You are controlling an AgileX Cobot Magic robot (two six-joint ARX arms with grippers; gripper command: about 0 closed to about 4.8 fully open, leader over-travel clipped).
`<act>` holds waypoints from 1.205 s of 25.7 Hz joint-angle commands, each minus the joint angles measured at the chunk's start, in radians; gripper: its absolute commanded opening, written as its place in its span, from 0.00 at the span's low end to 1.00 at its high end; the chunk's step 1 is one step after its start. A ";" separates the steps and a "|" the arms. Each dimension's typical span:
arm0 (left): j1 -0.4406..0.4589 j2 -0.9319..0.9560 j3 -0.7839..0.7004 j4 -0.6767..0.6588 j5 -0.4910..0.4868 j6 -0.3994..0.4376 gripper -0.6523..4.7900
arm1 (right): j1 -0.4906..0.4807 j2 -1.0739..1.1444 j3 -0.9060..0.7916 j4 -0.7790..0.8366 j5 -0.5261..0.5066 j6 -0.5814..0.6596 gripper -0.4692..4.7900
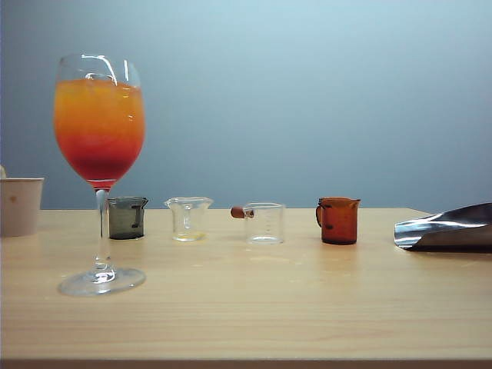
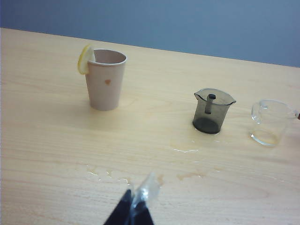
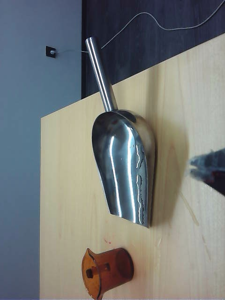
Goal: Pick up the lemon slice from the paper cup on the left and carefully insert it into the rim of the goblet.
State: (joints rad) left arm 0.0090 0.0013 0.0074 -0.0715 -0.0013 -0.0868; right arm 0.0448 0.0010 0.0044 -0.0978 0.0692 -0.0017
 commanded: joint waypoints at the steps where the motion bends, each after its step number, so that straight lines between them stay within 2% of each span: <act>1: 0.001 0.000 0.004 0.006 0.000 0.001 0.11 | 0.000 0.001 -0.003 0.021 0.004 0.001 0.08; 8: 0.001 0.000 0.028 0.002 -0.021 0.000 0.11 | 0.001 0.001 0.023 0.051 0.003 0.016 0.08; 12: 0.001 0.002 0.165 -0.070 -0.019 -0.014 0.11 | 0.001 0.003 0.193 -0.031 0.008 0.133 0.08; 14: 0.002 0.014 0.224 -0.088 -0.013 -0.029 0.11 | 0.001 0.036 0.293 -0.074 0.005 0.137 0.08; 18: 0.002 0.090 0.294 -0.089 -0.013 -0.018 0.11 | 0.001 0.159 0.436 -0.059 -0.076 0.136 0.08; 22: 0.002 0.210 0.338 -0.039 0.009 -0.016 0.11 | 0.001 0.280 0.550 -0.037 -0.147 0.137 0.08; 26: 0.003 0.358 0.379 0.022 0.029 0.058 0.11 | 0.001 0.402 0.676 -0.018 -0.211 0.137 0.08; 31: 0.024 0.623 0.443 0.175 0.035 0.090 0.11 | 0.002 0.530 0.808 -0.014 -0.282 0.134 0.08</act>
State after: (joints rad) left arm 0.0139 0.5808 0.4305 0.0429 0.0265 -0.0101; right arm 0.0452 0.5140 0.7975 -0.1219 -0.1890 0.1314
